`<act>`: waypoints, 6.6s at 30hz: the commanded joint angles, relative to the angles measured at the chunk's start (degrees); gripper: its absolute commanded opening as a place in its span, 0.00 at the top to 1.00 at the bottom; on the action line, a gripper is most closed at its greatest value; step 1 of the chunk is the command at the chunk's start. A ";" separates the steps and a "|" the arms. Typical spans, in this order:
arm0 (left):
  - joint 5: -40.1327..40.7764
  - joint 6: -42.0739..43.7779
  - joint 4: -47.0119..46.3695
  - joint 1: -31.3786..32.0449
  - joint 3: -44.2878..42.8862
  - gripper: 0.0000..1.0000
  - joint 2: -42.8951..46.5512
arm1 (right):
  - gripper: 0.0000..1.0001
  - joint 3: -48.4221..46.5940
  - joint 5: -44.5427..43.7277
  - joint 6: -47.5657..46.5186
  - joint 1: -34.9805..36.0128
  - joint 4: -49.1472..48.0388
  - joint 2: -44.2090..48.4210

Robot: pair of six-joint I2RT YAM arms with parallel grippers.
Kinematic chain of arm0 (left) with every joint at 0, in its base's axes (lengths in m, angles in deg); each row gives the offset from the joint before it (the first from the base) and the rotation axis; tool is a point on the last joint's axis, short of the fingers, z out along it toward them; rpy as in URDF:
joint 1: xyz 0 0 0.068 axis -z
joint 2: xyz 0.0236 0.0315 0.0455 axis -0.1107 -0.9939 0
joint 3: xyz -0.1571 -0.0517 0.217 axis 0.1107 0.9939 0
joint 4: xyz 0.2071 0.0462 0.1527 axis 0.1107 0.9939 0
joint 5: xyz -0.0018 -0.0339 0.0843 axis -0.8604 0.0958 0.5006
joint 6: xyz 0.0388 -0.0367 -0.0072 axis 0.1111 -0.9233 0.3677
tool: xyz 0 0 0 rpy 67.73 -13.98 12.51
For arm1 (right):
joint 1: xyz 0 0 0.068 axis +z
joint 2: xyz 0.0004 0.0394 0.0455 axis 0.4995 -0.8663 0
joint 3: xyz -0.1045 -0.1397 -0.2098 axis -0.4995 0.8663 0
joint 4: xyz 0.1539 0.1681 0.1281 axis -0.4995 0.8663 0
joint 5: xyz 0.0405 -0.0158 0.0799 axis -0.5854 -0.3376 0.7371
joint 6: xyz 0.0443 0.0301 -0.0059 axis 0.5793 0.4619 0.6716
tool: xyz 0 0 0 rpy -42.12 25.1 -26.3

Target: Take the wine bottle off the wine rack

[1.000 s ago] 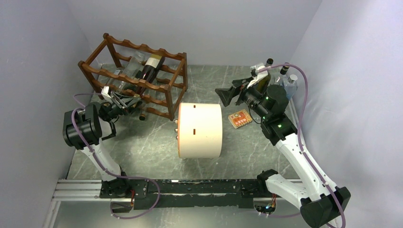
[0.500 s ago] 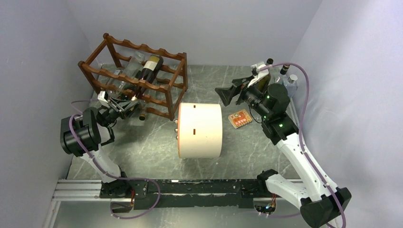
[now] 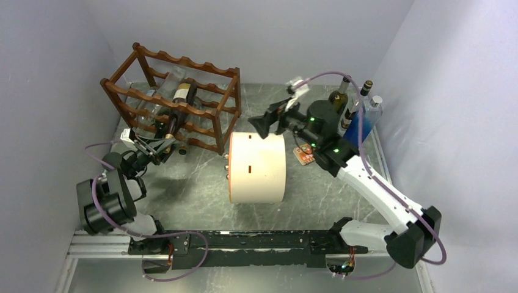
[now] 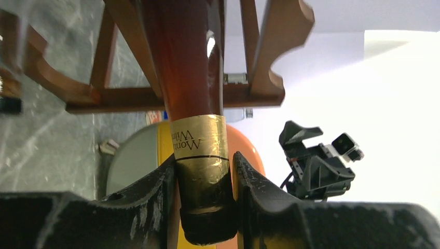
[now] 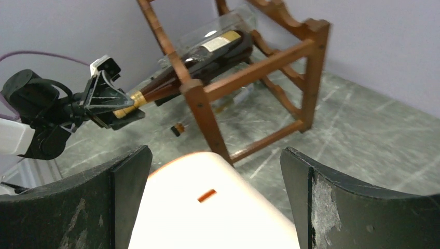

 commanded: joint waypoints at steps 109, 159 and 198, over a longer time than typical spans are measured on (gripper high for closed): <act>7.72 72.93 110.37 3.96 -30.90 0.93 44.74 | 0.22 -53.72 16.35 -93.23 24.00 4.93 -65.29; 53.38 78.57 125.03 6.11 -53.98 0.01 46.03 | 1.00 -37.12 14.42 -89.82 24.35 -6.35 -57.49; 28.26 73.21 96.13 5.03 -39.61 0.07 25.36 | 1.00 -27.46 5.15 -108.41 33.45 -5.09 -48.12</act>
